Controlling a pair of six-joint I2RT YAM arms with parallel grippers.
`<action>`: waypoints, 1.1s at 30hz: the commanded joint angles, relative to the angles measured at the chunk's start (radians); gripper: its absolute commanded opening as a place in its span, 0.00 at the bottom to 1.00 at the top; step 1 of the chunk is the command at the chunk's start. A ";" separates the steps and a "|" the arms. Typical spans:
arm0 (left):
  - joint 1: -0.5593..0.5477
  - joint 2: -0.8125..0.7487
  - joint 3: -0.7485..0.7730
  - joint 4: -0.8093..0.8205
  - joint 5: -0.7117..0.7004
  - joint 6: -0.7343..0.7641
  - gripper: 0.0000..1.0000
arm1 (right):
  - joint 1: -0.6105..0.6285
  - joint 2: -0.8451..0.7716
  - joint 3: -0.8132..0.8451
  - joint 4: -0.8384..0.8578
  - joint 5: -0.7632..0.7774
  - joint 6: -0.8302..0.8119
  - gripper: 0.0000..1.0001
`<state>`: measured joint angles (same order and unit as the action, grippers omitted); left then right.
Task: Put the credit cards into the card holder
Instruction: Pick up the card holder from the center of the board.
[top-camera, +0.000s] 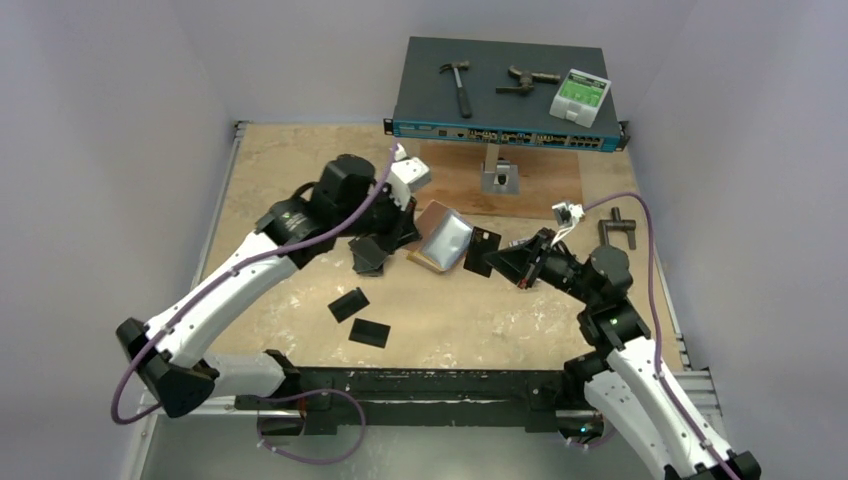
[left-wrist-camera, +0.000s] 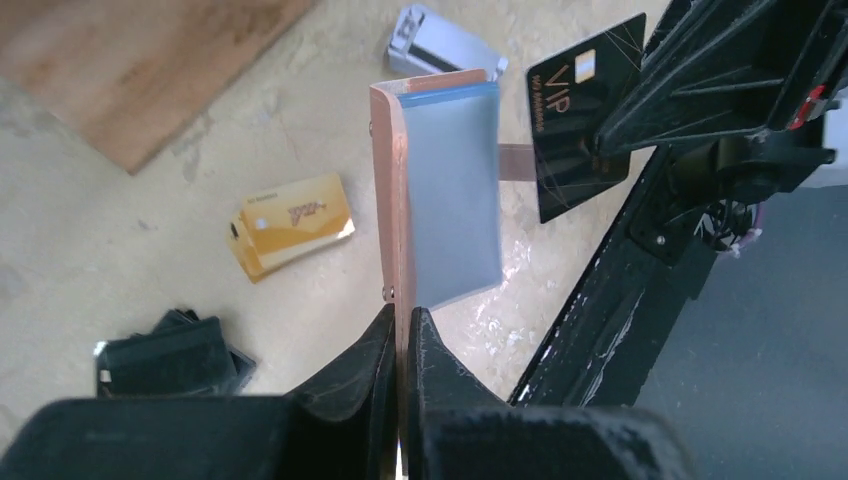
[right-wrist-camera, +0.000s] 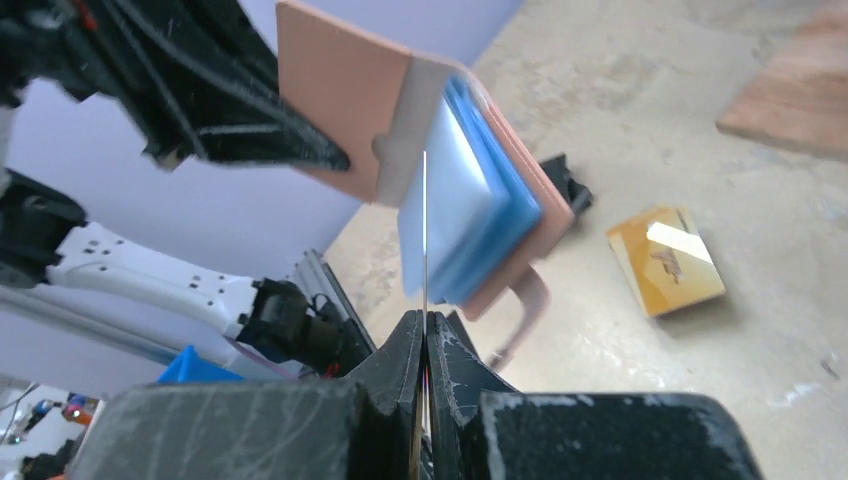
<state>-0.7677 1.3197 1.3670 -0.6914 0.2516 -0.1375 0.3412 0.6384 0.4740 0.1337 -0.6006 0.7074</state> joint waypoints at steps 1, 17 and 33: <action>0.093 -0.080 0.070 0.022 0.162 0.092 0.00 | -0.002 -0.091 0.082 0.008 -0.109 0.009 0.00; 0.113 -0.121 0.064 0.092 0.219 0.073 0.00 | -0.001 -0.020 0.162 -0.110 -0.263 -0.083 0.00; 0.112 -0.125 0.056 0.105 0.240 0.051 0.00 | -0.001 0.015 0.097 -0.116 -0.225 -0.105 0.00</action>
<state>-0.6559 1.2205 1.4265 -0.6449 0.4637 -0.0849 0.3408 0.6552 0.5720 0.0006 -0.8288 0.6174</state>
